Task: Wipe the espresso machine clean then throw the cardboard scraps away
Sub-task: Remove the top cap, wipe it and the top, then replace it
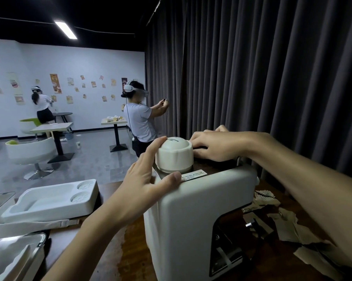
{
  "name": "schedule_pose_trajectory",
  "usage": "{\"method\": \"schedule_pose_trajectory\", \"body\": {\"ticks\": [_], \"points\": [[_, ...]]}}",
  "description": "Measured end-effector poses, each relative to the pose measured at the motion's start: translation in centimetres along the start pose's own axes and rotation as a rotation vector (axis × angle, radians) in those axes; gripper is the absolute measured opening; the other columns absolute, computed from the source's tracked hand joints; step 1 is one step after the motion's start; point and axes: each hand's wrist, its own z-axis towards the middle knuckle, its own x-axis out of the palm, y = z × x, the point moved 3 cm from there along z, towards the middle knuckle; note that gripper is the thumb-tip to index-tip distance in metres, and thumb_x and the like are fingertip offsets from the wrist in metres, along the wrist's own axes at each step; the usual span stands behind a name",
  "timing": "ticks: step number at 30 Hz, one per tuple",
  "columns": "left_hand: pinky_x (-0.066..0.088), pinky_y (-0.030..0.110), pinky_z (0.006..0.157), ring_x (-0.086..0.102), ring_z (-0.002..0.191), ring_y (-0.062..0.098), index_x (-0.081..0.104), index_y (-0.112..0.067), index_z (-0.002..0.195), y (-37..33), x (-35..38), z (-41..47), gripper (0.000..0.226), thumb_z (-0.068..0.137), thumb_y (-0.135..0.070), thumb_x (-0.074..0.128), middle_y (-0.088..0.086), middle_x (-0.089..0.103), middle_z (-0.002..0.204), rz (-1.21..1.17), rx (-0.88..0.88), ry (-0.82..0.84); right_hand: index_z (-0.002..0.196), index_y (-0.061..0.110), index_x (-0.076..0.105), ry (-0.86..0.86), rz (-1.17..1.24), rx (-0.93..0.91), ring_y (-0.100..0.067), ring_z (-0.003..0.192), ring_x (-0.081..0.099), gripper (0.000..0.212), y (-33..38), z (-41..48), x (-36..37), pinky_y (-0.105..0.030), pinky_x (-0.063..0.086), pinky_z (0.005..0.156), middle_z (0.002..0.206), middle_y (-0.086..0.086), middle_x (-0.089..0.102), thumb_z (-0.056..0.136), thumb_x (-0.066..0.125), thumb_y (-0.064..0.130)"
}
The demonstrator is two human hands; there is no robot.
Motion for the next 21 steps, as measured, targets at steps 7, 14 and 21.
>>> {"method": "schedule_pose_trajectory", "body": {"ticks": [7,14,21], "points": [[0.03,0.056,0.114,0.037,0.138,0.02,0.017,-0.069,0.14,0.1,0.1,-0.1,0.08,0.071,-0.077,0.054,-0.027,0.04,0.144,0.017,0.023,-0.023,0.144,0.05,0.031,-0.033,-0.112,0.005,0.002,0.115,0.027,0.043,0.3,-8.2,-0.1,-0.031,0.014,0.105,0.131,0.029,0.036,0.105,0.031,0.033],[0.035,0.059,0.111,0.044,0.133,0.028,0.016,-0.065,0.143,0.4,0.2,0.0,0.079,0.074,-0.075,0.054,-0.022,0.041,0.144,0.005,0.046,-0.014,0.144,0.045,0.036,-0.056,-0.125,0.044,0.001,0.123,0.032,0.042,0.3,-6.8,0.0,-0.032,0.017,0.106,0.14,0.028,0.038,0.105,0.031,0.031],[0.037,0.059,0.109,0.046,0.13,0.031,0.015,-0.065,0.143,0.3,0.1,0.0,0.079,0.074,-0.077,0.051,-0.02,0.043,0.142,0.004,0.047,-0.006,0.139,0.044,0.045,-0.069,-0.041,0.11,-0.018,0.13,0.036,0.043,-0.7,0.1,1.1,-0.037,0.019,0.102,0.141,0.013,0.044,0.104,0.029,0.024]]}}
